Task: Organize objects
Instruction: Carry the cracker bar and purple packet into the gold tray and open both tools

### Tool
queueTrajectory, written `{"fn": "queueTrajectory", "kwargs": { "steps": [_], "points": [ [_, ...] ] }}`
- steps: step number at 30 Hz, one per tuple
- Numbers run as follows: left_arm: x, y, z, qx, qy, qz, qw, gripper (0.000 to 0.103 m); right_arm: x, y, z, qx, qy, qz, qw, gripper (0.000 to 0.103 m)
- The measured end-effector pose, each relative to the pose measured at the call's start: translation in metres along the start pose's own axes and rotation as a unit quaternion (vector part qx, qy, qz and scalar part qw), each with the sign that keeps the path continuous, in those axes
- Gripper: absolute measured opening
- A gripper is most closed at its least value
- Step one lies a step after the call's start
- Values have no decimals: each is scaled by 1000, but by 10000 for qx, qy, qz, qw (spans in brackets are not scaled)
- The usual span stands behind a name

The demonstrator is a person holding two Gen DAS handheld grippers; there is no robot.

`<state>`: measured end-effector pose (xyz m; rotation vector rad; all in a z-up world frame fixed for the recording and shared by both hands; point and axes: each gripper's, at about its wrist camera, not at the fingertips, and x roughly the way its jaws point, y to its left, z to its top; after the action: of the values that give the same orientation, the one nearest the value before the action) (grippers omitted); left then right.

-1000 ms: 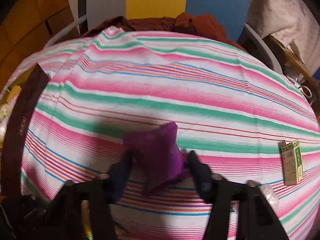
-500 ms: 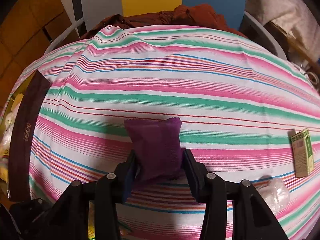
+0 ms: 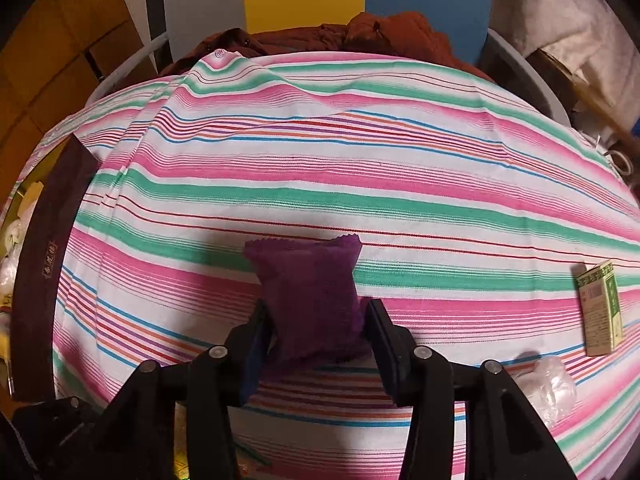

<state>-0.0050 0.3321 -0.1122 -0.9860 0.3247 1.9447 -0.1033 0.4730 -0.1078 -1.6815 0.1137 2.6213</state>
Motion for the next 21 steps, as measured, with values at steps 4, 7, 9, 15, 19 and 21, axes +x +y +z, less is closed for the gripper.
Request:
{"fn": "queueTrajectory", "kwargs": {
  "steps": [4,7,9,15,19,21],
  "points": [
    [-3,-2,-1,5,7,45,10000,40,-2,0,0,15,-24,-3,10000,42],
    [-4,-1,1,-24,88,63,9999,38,-5,0,-1,23,-45,96,9999,42],
    [-10,2,3,-199,154,43,9997,37,-7,0,-2,20,-58,129,9999,42],
    [-46,9,10,-526,-111,86,9985,37,-10,3,-1,-14,-143,216,9997,42],
    [-79,17,12,-587,-376,283,9972,37,-12,10,-2,-120,-163,246,9995,42],
    [-92,23,12,-652,-406,457,9960,37,-12,14,-5,-226,-115,241,9994,42]
  ]
}}
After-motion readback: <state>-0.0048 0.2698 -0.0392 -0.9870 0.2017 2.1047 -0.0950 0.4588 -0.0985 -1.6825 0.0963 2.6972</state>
